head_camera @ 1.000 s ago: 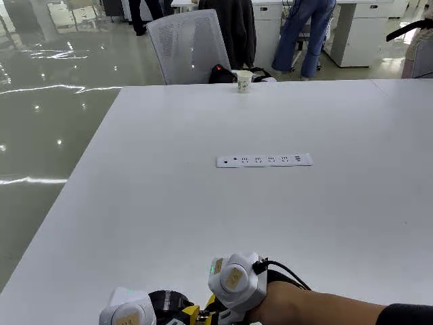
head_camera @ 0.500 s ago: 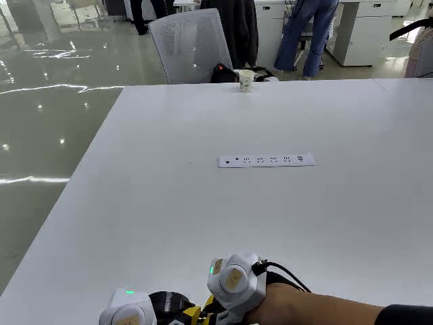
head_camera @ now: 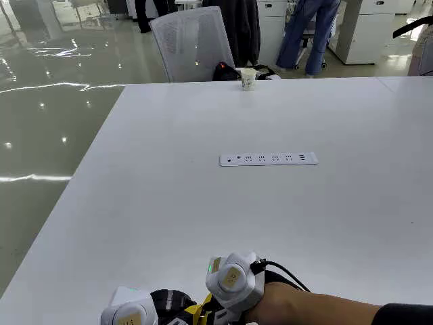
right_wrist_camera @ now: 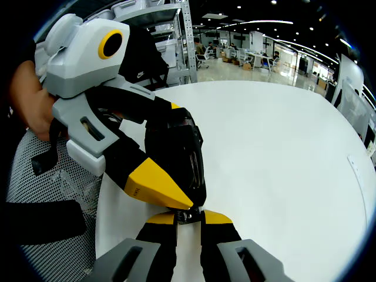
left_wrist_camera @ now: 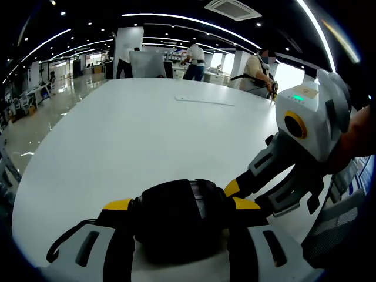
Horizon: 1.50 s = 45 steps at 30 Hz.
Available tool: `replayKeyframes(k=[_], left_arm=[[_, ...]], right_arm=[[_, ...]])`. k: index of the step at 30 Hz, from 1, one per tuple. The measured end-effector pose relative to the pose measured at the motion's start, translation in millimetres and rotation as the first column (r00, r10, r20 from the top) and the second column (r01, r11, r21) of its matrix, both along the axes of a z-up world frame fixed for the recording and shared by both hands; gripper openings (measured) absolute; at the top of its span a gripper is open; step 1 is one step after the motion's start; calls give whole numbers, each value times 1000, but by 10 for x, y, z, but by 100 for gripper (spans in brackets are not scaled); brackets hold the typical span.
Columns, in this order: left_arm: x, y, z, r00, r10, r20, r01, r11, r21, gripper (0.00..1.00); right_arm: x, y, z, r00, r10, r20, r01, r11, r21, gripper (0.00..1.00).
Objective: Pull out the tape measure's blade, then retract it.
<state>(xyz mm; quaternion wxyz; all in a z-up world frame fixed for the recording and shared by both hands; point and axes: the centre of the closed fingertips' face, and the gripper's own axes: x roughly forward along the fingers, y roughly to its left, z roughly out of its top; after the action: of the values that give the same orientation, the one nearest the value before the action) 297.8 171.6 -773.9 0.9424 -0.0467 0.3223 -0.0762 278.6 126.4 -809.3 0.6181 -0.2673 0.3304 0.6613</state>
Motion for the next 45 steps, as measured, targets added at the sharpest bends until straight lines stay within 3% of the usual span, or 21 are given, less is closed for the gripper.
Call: replayKeyframes(k=[17, 22, 26, 33, 36, 45], left_arm=[[1, -5, 10, 1000, 8, 15, -9, 1000, 28, 61], [3, -12, 20, 1000, 10, 5, -10, 999, 33, 61], [-7, -12, 27, 1000, 2, -6, -1, 999, 37, 61], [-40, 0, 55, 1000, -11, -13, 11, 1000, 18, 59], [-72, 16, 42, 999, 4, -40, -6, 999, -41, 58], [-120, 46, 64, 998, -37, -53, 34, 998, -58, 59]], right_arm=[[-12, -12, 11, 1000, -25, 7, 25, 1000, 5, 13], [-7, -47, 23, 999, -51, -9, 51, 999, 14, 14], [-14, -82, 50, 999, -51, 5, 50, 998, 22, 14], [-9, -185, 81, 998, -62, 22, 62, 998, 20, 12], [4, -257, 118, 996, -78, 31, 78, 997, 26, 13], [6, -419, 275, 991, -133, 33, 130, 989, 74, 14]])
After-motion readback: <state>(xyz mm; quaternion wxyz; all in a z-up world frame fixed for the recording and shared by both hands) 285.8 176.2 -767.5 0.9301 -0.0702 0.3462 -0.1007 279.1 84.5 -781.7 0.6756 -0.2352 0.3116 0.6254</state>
